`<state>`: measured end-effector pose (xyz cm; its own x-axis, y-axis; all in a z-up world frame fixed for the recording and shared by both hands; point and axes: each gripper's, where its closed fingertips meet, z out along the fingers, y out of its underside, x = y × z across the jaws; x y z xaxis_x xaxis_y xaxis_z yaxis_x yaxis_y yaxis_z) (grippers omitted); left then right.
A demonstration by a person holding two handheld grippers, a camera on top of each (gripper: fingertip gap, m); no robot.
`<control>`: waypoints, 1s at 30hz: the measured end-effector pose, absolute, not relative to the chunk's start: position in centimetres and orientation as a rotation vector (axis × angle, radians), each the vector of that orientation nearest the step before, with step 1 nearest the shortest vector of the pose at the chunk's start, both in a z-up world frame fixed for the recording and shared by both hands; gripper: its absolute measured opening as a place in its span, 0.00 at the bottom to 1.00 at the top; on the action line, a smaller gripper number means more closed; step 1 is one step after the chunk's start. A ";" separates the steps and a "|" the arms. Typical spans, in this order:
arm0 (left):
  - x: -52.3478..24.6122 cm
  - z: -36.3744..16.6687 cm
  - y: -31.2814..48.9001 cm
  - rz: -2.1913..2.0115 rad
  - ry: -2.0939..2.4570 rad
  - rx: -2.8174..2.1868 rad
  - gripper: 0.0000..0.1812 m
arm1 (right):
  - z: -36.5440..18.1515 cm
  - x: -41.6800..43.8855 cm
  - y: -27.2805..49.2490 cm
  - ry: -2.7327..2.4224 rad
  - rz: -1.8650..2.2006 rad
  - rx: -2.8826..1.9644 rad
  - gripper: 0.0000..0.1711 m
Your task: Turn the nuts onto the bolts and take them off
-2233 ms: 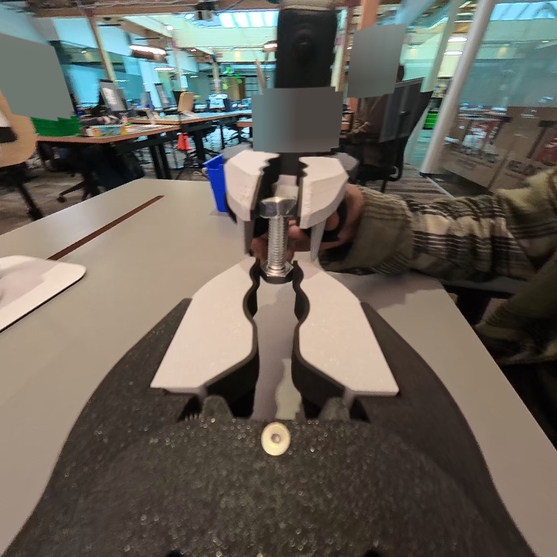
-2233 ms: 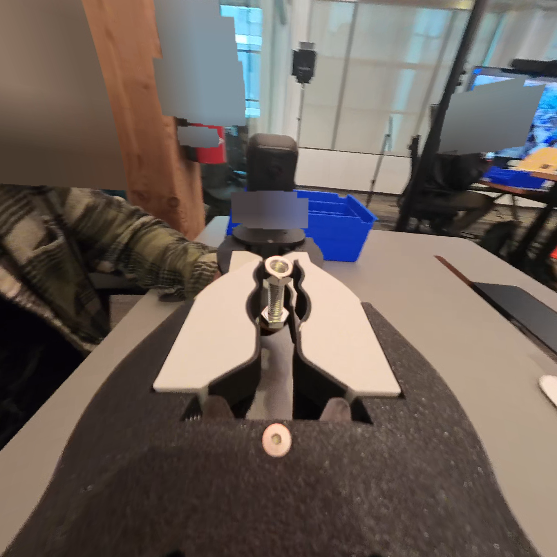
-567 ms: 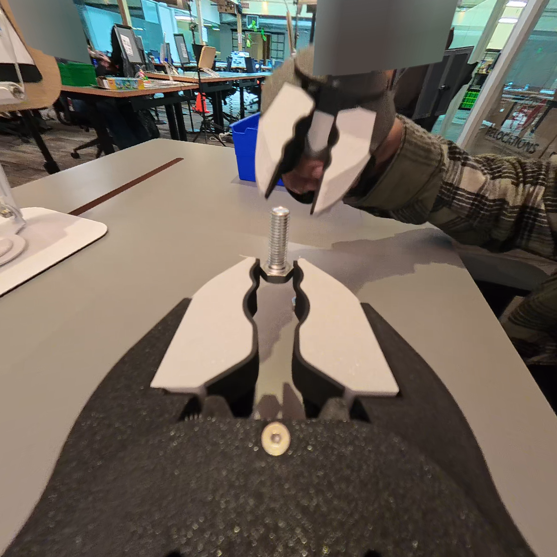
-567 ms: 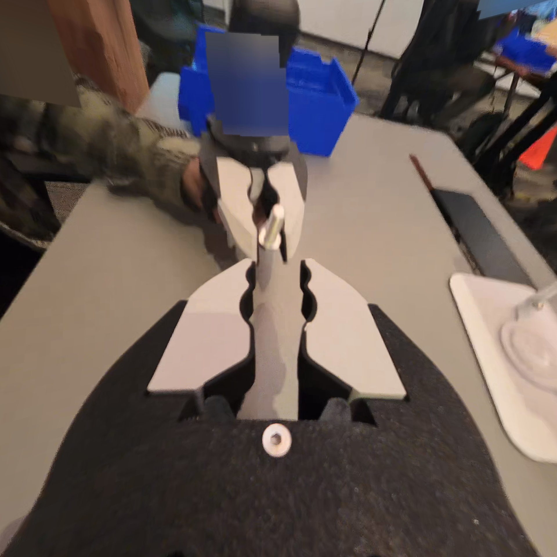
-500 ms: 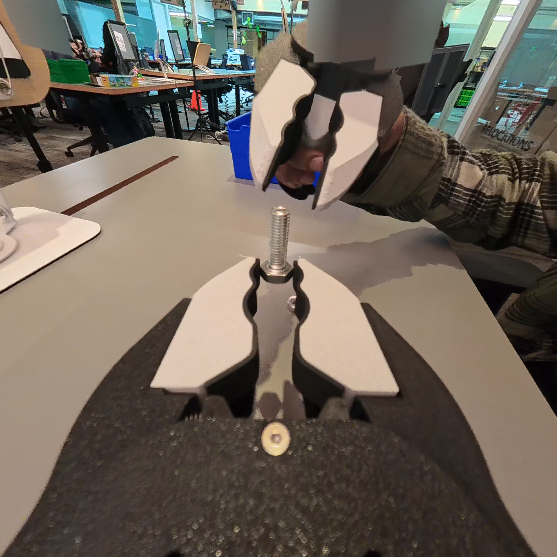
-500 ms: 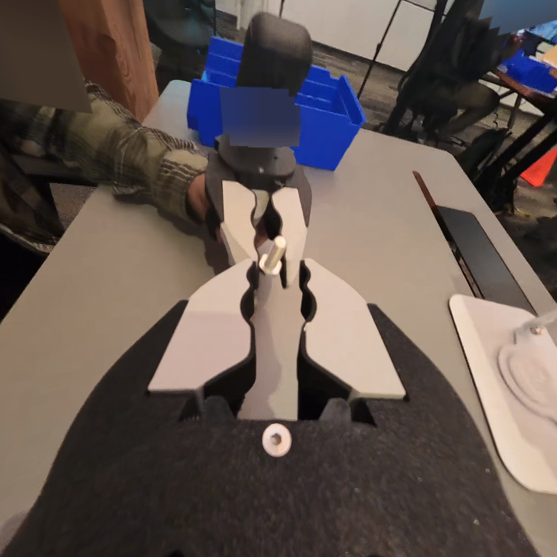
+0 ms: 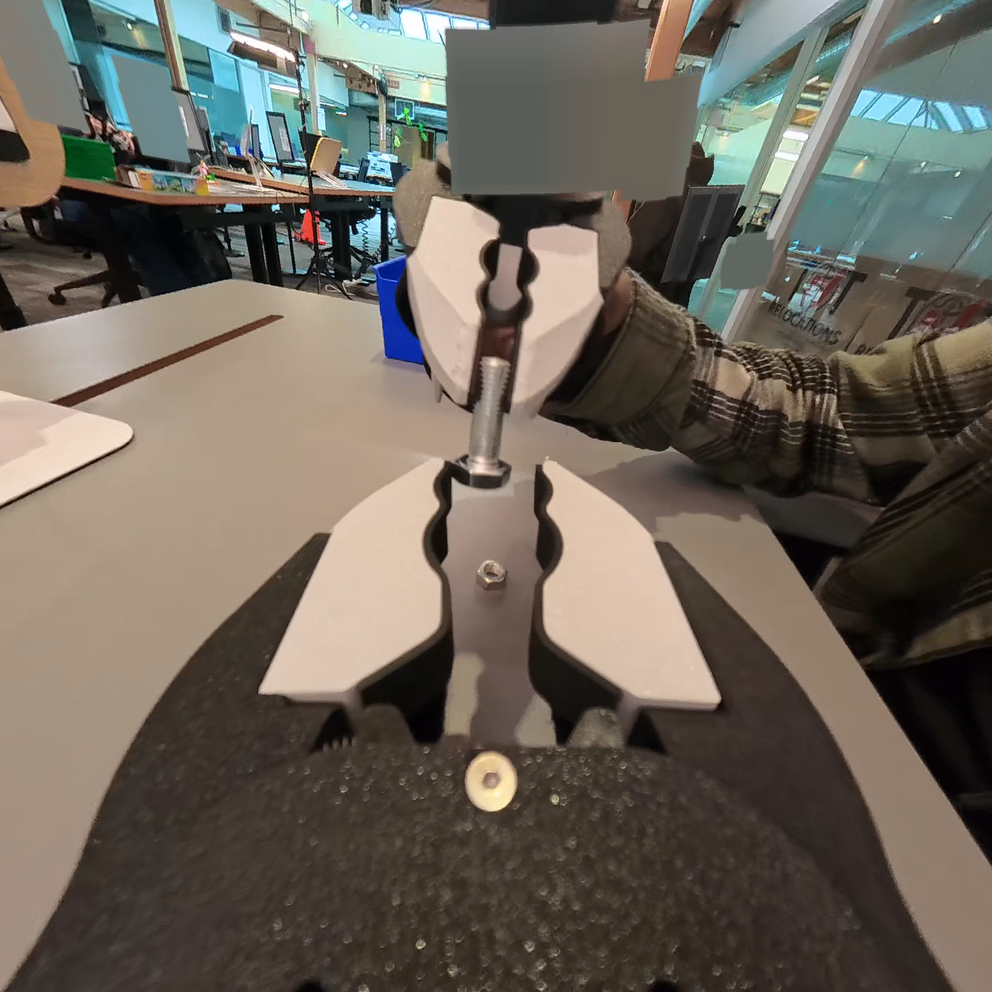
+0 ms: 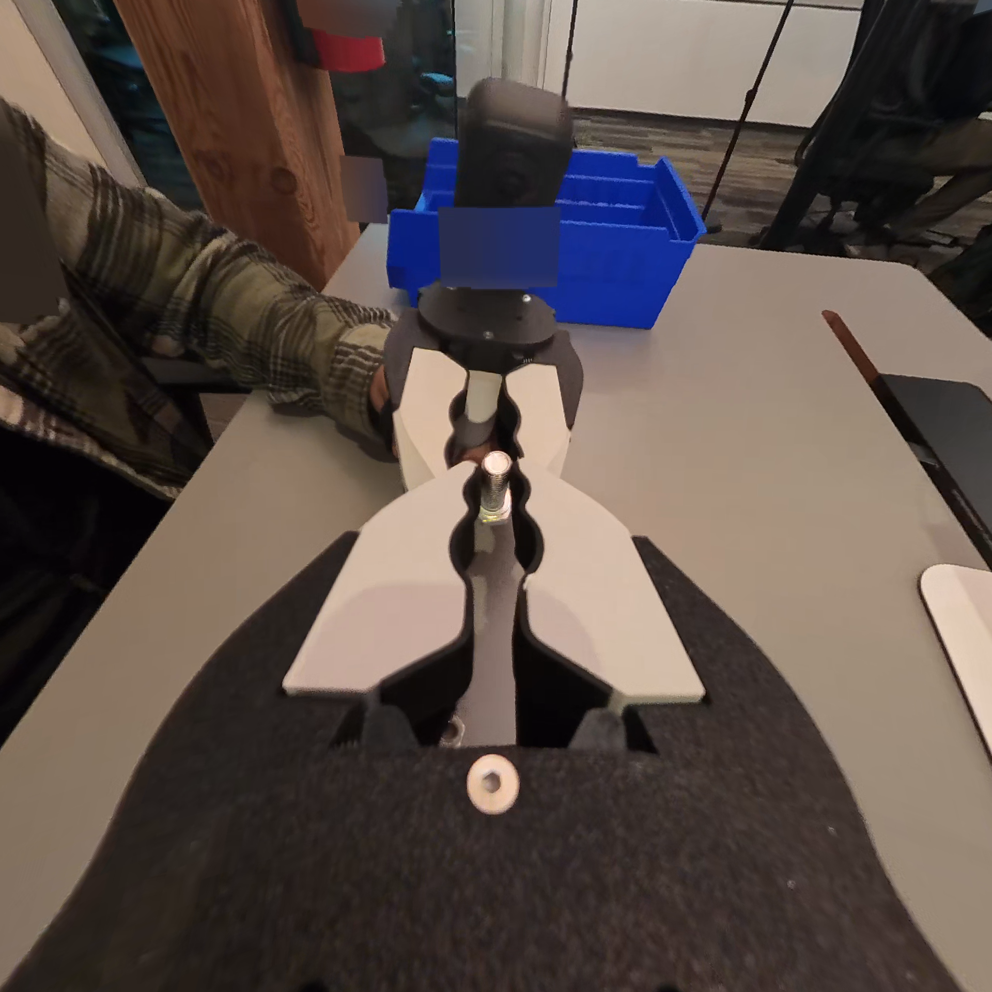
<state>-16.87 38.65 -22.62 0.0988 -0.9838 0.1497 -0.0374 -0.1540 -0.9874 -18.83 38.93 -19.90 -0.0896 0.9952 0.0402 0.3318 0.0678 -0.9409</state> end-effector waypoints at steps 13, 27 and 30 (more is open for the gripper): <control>-16.6 -22.6 38.6 -1.217 1.092 -1.395 0.12 | -19.9 -18.4 38.7 -1.533 1.113 -1.386 0.05; -16.6 -22.2 38.6 -1.252 1.039 -1.422 0.10 | -19.8 -18.7 38.6 -1.505 1.141 -1.366 0.05; -16.6 -21.9 38.7 -1.245 1.012 -1.419 0.10 | -19.5 -18.4 38.7 -1.477 1.137 -1.361 0.07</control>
<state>-16.63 38.72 -21.86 0.1357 -0.9712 0.1961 0.0071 -0.1969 -0.9804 -18.39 38.65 -19.51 -0.0907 0.9958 -0.0120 0.2669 0.0127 -0.9636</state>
